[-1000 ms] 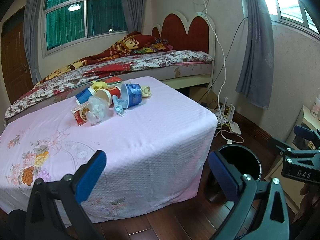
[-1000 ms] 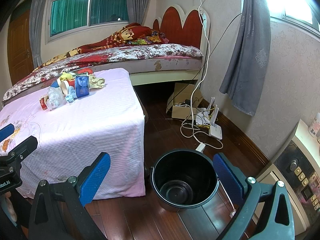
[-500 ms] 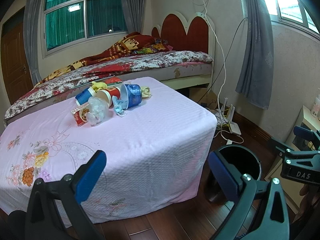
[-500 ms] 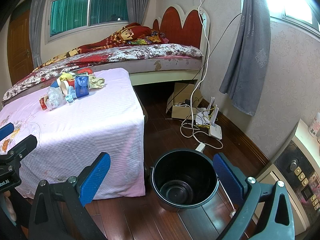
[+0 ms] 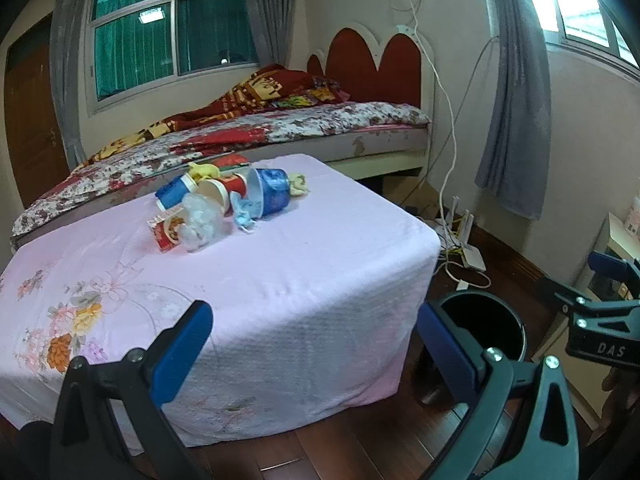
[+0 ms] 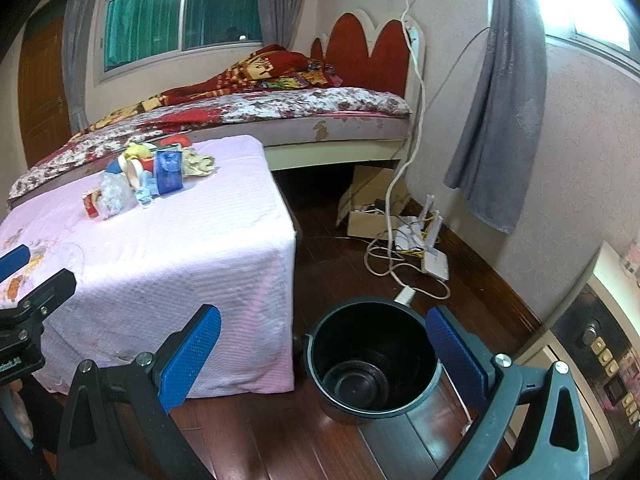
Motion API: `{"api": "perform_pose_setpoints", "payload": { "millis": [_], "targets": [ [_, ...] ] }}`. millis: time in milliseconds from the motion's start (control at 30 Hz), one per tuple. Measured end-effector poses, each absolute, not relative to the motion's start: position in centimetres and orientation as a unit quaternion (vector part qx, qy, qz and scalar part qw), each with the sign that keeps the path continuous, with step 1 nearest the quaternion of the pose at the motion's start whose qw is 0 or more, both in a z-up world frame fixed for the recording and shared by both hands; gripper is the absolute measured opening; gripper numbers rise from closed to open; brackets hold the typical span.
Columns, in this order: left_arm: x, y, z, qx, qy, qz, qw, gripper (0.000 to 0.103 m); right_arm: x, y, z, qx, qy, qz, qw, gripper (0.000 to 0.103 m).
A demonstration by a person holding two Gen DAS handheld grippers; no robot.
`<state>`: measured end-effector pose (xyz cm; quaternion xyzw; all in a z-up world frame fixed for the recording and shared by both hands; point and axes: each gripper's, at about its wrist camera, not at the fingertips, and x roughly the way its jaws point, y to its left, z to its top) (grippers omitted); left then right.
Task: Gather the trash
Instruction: 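Move both grippers toward the trash pile on the pink table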
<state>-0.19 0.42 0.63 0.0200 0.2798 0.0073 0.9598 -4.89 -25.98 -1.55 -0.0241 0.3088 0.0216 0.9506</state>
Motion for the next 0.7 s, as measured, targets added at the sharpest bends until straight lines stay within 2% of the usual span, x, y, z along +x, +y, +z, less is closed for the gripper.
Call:
{"api": "perform_pose_setpoints", "payload": {
  "millis": [433, 700],
  "targets": [
    [2.8, 8.9, 1.8, 0.0, 0.269, 0.064, 0.961, 0.102, 0.9, -20.3, 0.0, -0.04, 0.332, 0.126, 0.934, 0.103],
    [6.6, 16.5, -0.6, -0.039, 0.314, 0.095, 0.944, 0.102, 5.8, -15.0, 0.1, -0.046, 0.327, 0.168, 0.929, 0.103]
  ]
}}
